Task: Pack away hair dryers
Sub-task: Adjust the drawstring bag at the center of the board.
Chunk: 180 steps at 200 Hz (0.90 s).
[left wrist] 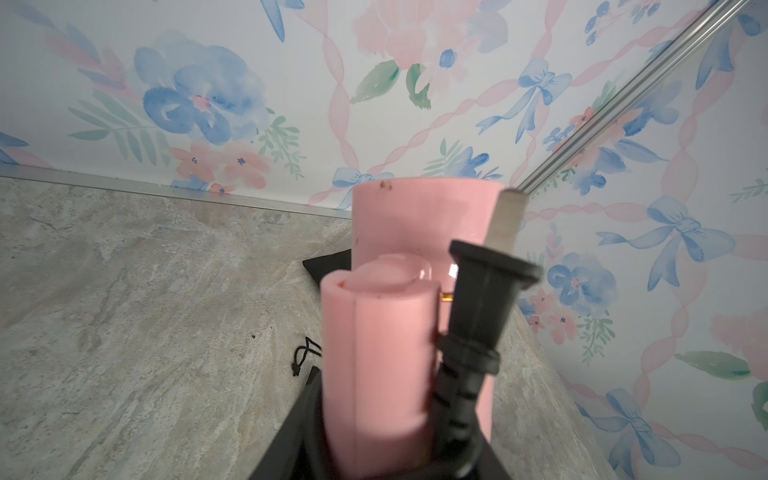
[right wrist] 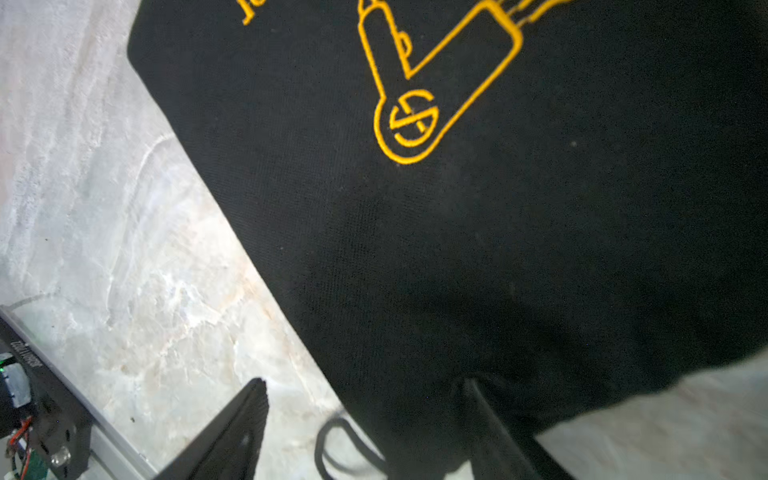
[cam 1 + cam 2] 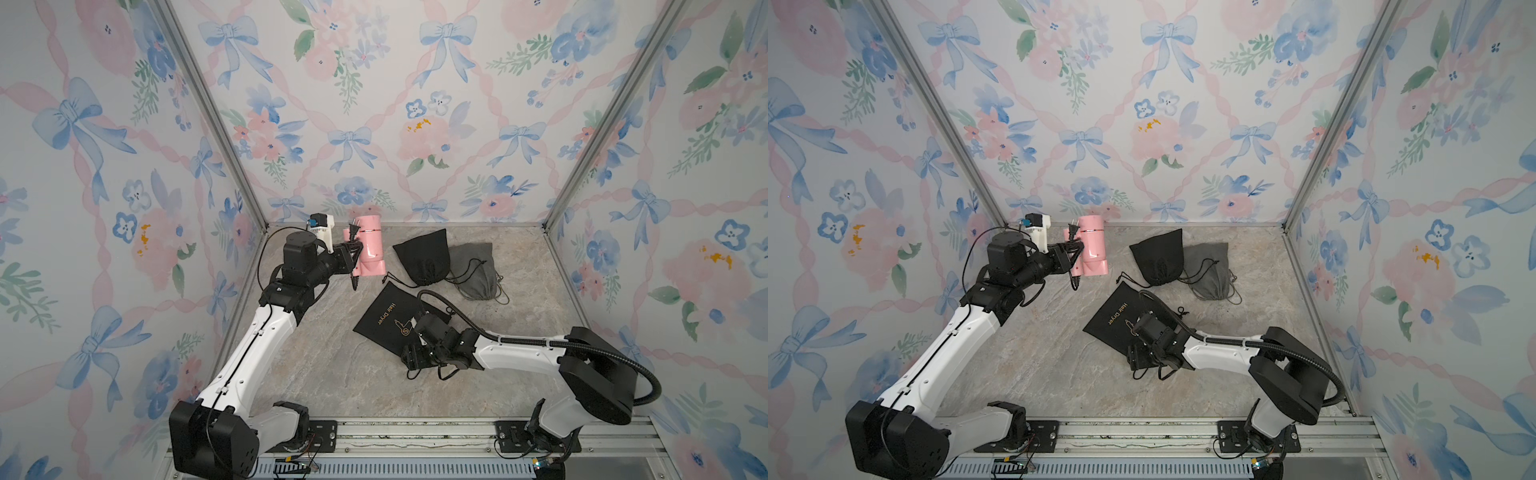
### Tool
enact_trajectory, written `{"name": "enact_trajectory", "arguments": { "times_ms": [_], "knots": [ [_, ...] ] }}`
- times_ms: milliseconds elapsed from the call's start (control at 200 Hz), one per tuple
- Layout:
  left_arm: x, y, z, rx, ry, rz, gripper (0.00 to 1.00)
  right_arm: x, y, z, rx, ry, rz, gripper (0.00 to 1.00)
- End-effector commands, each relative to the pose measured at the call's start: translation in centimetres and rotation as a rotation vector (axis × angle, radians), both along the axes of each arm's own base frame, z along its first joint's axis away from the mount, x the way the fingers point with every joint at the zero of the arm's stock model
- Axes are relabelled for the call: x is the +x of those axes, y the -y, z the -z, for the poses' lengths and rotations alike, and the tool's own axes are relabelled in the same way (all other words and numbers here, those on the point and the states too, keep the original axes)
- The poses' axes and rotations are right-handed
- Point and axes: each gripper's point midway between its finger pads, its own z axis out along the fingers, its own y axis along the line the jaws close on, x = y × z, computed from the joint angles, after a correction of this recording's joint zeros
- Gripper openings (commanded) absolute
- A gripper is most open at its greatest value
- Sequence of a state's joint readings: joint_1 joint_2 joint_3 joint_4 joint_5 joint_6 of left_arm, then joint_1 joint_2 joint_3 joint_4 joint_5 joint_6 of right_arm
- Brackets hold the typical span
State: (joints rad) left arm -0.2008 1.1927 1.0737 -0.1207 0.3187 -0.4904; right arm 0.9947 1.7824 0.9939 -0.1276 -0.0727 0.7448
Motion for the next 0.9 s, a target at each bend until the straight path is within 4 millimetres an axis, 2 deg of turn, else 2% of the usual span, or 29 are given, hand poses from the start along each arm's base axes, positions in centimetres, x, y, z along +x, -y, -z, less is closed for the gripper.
{"name": "enact_trajectory", "arguments": {
  "times_ms": [0,100,230,280,340,445,555,695,770,895],
  "knots": [
    [0.3,-0.5,-4.0,-0.026,0.113,0.018,0.12,0.1,-4.4,0.3,0.070,-0.012,-0.039,0.75],
    [0.4,-1.9,-4.3,-0.018,0.125,-0.018,0.12,1.0,-8.5,-0.3,0.131,0.011,-0.096,0.74],
    [0.5,-3.4,-4.0,-0.012,0.125,-0.052,0.12,2.6,-14.0,-3.0,0.249,0.076,-0.194,0.74],
    [0.6,-3.8,-3.9,-0.015,0.122,-0.062,0.12,3.2,-15.2,-4.4,0.286,0.118,-0.226,0.74],
    [0.6,-4.1,-3.8,-0.014,0.119,-0.070,0.13,3.4,-15.5,-5.8,0.311,0.172,-0.256,0.74],
    [0.7,-4.4,-3.4,-0.013,0.111,-0.074,0.13,2.5,-13.6,-6.8,0.309,0.235,-0.301,0.74],
    [0.8,-4.4,-2.6,-0.017,0.092,-0.068,0.13,0.7,-9.7,-6.4,0.252,0.299,-0.345,0.74],
    [0.8,-4.2,-1.4,-0.021,0.063,-0.056,0.13,-0.2,-4.8,-5.4,0.087,0.386,-0.415,0.74],
    [0.8,-3.8,-0.6,-0.028,0.040,-0.035,0.13,-0.3,-3.2,-5.4,0.006,0.446,-0.482,0.74],
    [1.0,-3.2,0.4,-0.033,0.012,-0.013,0.13,0.4,-2.0,-5.2,-0.090,0.531,-0.568,0.71]
  ]
}}
